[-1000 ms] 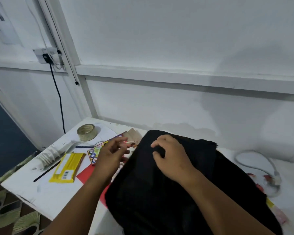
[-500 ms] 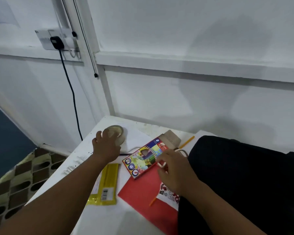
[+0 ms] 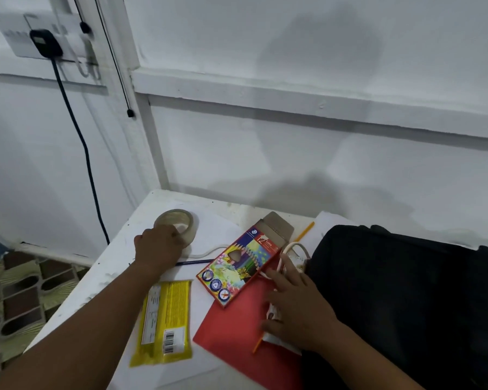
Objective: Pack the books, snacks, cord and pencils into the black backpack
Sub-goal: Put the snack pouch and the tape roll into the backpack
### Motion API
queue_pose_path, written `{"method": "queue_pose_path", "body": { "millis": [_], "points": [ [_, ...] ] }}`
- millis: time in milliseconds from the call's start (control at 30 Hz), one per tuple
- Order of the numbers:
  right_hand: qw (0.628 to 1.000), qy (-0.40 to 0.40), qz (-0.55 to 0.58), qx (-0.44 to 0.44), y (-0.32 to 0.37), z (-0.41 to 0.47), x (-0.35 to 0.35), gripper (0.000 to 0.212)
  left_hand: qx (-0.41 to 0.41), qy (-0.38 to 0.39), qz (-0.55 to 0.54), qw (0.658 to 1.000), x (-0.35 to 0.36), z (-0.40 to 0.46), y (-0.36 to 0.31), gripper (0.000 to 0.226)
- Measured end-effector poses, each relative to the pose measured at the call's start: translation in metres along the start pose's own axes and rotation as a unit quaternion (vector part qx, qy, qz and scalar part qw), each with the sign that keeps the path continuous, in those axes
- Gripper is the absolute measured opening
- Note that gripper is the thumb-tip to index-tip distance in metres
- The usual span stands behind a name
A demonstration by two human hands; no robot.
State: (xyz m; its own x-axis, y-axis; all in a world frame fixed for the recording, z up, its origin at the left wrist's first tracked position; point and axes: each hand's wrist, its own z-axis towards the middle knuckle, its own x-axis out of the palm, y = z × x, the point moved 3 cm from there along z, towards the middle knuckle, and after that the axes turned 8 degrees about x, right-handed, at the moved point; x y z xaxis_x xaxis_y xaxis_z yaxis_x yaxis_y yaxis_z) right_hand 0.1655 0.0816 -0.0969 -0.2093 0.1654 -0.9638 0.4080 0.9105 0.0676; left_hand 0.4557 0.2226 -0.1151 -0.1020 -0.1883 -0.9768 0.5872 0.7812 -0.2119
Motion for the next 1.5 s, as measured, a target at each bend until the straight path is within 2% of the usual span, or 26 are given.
{"method": "queue_pose_path", "body": {
  "millis": [167, 233, 300, 333, 367, 433, 467, 533, 567, 600, 667, 733, 767, 800, 867, 1000, 1100, 1200, 1333, 1500],
  "points": [
    [0.999, -0.033, 0.032, 0.010, -0.002, -0.001, 0.002, 0.054, 0.024, -0.078, -0.175, 0.981, -0.022, -0.006, -0.004, 0.027],
    [0.997, -0.051, 0.060, 0.012, -0.004, -0.002, 0.003, 0.049, 0.044, -0.126, -0.284, 0.950, -0.035, -0.019, -0.019, 0.020],
    [0.986, -0.086, 0.141, 0.019, -0.004, -0.002, 0.000, 0.043, 0.108, -0.144, -0.365, 0.913, -0.049, -0.038, -0.044, 0.017],
    [0.969, -0.106, 0.219, 0.033, -0.005, -0.003, -0.004, 0.039, 0.154, -0.137, -0.388, 0.898, -0.055, -0.047, -0.058, 0.015],
    [0.937, -0.122, 0.322, 0.053, -0.006, -0.004, -0.010, 0.037, 0.202, -0.122, -0.405, 0.883, -0.058, -0.055, -0.071, 0.013],
    [0.831, -0.140, 0.529, 0.099, -0.010, -0.006, -0.025, 0.042, 0.280, -0.085, -0.426, 0.856, -0.058, -0.071, -0.096, 0.014],
    [0.774, -0.149, 0.606, 0.109, -0.013, -0.008, -0.032, 0.052, 0.310, -0.071, -0.429, 0.846, -0.056, -0.079, -0.109, 0.013],
    [0.688, -0.148, 0.702, 0.107, -0.024, -0.012, -0.042, 0.075, 0.362, -0.046, -0.433, 0.824, -0.052, -0.093, -0.134, 0.013],
    [0.673, -0.141, 0.718, 0.106, -0.029, -0.017, -0.047, 0.079, 0.380, -0.035, -0.436, 0.815, -0.051, -0.101, -0.148, 0.015],
    [0.677, -0.139, 0.715, 0.107, -0.034, -0.024, -0.052, 0.076, 0.395, -0.033, -0.438, 0.807, -0.051, -0.108, -0.160, 0.017],
    [0.693, -0.164, 0.691, 0.123, -0.044, -0.040, -0.062, 0.053, 0.412, -0.055, -0.443, 0.794, -0.052, -0.116, -0.181, 0.021],
    [0.670, -0.212, 0.697, 0.141, -0.057, -0.057, -0.069, 0.030, 0.404, -0.077, -0.468, 0.782, -0.053, -0.121, -0.198, 0.034],
    [0.656, -0.235, 0.702, 0.151, -0.063, -0.064, -0.071, 0.027, 0.385, -0.068, -0.494, 0.777, -0.053, -0.122, -0.203, 0.046],
    [0.647, -0.259, 0.699, 0.161, -0.069, -0.071, -0.073, 0.026, 0.362, -0.052, -0.516, 0.775, -0.052, -0.122, -0.207, 0.058],
    [0.640, -0.306, 0.681, 0.182, -0.089, -0.089, -0.076, 0.027, 0.333, -0.022, -0.505, 0.796, -0.047, -0.126, -0.222, 0.068],
    [0.629, -0.354, 0.658, 0.214, -0.136, -0.127, -0.076, 0.028, 0.334, 0.013, -0.432, 0.837, -0.030, -0.144, -0.257, 0.049],
    [0.625, -0.367, 0.647, 0.236, -0.176, -0.160, -0.073, 0.028, 0.374, -0.021, -0.364, 0.853, -0.018, -0.167, -0.293, 0.038],
    [0.623, -0.374, 0.641, 0.248, -0.216, -0.192, -0.071, 0.027, 0.360, -0.049, -0.355, 0.861, -0.015, -0.191, -0.335, 0.033],
    [0.608, -0.391, 0.641, 0.258, -0.263, -0.236, -0.072, 0.026, 0.346, -0.005, -0.361, 0.866, -0.012, -0.228, -0.396, 0.048],
    [0.588, -0.395, 0.661, 0.248, -0.312, -0.278, -0.068, 0.023, 0.361, 0.084, -0.294, 0.881, 0.012, -0.273, -0.458, 0.077]
  ]
}}
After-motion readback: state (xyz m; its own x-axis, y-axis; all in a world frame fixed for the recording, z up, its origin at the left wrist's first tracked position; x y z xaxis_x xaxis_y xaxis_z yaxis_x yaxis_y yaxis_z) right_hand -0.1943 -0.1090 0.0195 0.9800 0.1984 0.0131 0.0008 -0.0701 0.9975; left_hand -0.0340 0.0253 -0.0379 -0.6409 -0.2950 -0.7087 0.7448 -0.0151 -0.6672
